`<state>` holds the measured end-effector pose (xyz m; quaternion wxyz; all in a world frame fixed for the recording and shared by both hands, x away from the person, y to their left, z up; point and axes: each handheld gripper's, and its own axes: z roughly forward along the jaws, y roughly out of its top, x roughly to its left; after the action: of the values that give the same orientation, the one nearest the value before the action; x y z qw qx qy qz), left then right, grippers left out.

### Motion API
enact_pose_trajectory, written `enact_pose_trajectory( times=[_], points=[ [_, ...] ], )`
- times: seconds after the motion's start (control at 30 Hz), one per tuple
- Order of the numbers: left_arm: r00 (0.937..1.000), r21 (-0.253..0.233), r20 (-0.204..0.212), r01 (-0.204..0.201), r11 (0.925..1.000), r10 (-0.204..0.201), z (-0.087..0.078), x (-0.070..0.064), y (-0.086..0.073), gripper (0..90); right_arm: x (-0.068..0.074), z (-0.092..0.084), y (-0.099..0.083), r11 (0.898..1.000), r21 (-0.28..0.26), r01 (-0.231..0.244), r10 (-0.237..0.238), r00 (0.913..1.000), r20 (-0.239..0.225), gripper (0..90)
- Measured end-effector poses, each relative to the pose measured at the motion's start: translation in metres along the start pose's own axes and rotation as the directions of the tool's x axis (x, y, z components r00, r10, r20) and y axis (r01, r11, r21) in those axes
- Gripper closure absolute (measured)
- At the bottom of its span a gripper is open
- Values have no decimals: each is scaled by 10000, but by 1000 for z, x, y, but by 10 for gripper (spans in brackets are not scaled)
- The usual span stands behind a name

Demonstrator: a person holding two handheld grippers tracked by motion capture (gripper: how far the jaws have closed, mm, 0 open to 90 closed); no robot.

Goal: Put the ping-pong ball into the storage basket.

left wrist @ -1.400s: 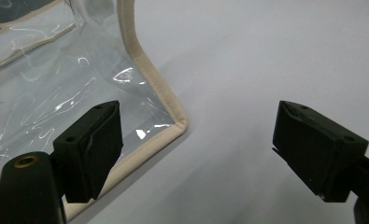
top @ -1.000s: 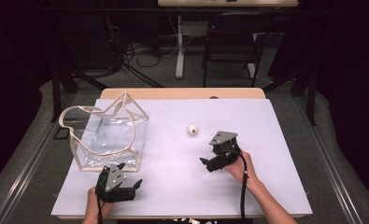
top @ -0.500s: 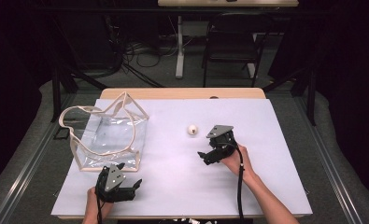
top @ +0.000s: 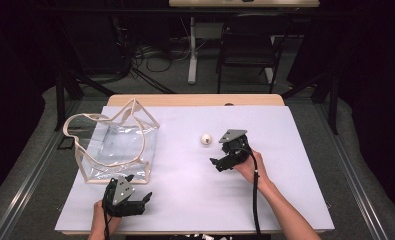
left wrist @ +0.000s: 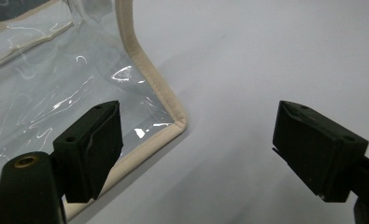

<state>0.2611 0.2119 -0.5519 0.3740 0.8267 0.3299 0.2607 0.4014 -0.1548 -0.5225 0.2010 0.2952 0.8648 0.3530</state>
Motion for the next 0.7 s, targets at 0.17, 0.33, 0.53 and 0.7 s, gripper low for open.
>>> enact_pose_trajectory(
  times=[0.17, 0.33, 0.53, 0.7],
  points=[
    [10000, -4, 14, -6, 10000, 6, 0, 0, 0, 164, -4, 5, 4, 9999, 110, -5, 6, 10000, -15, 5],
    [10000, -7, 11, -10, 10000, 10, 0, 0, 0, 164, -9, 8, 7, 9999, 58, -122, 121, 9999, 29, 5],
    [10000, -9, -1, -8, 10000, 8, 0, 1, 0, 164, -13, 14, 10, 9996, 140, -231, 231, 9997, -17, 5],
    [10000, -9, 1, -7, 10000, 7, 0, 1, 0, 164, -16, 18, 12, 9994, 149, -326, 327, 9994, -65, 5]
  ],
)
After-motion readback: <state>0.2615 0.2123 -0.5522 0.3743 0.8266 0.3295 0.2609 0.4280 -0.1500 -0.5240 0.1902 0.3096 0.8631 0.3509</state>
